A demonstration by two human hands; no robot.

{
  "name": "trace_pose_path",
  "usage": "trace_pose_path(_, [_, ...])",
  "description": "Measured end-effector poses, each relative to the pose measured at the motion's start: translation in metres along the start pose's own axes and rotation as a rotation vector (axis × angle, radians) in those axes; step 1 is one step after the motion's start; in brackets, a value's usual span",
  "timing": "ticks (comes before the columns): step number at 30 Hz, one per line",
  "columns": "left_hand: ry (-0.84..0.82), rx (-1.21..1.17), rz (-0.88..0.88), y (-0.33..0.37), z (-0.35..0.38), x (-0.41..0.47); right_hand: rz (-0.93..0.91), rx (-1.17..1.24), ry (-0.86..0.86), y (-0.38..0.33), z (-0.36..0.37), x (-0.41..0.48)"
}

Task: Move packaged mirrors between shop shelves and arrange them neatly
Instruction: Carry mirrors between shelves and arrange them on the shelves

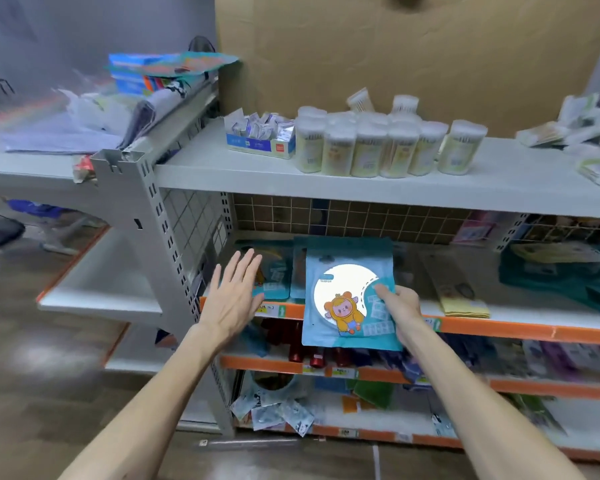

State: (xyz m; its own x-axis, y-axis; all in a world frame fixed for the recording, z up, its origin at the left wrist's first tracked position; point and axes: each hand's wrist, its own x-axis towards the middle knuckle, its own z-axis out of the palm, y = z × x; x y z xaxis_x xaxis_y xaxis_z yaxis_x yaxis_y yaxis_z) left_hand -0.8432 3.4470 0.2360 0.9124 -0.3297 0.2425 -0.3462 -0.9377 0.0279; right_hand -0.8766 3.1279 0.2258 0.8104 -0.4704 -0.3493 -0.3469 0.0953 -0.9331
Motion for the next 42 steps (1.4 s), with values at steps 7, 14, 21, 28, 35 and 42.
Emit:
trace_pose_path(7, [-0.007,-0.053,0.024,-0.005,0.007,0.028,0.023,-0.001,0.007,-0.011,0.022,0.03])
trace_pose_path(14, [0.001,0.016,-0.038,-0.022,0.008,0.056,0.058,0.002,-0.006,-0.015,0.053,0.06])
trace_pose_path(21, [0.074,0.053,-0.053,-0.037,0.02,0.069,0.108,-0.016,-0.053,0.0,0.11,0.088])
trace_pose_path(28, [0.052,0.033,-0.274,-0.058,0.048,0.078,0.128,-0.143,-0.08,0.012,0.179,0.102])
trace_pose_path(35, [0.088,0.004,-0.289,-0.062,0.057,0.091,0.062,-0.148,-0.09,0.017,0.233,0.117])
trace_pose_path(42, [0.092,-0.001,-0.235,-0.073,0.081,0.098,-0.084,-0.349,-0.016,0.02,0.261,0.127])
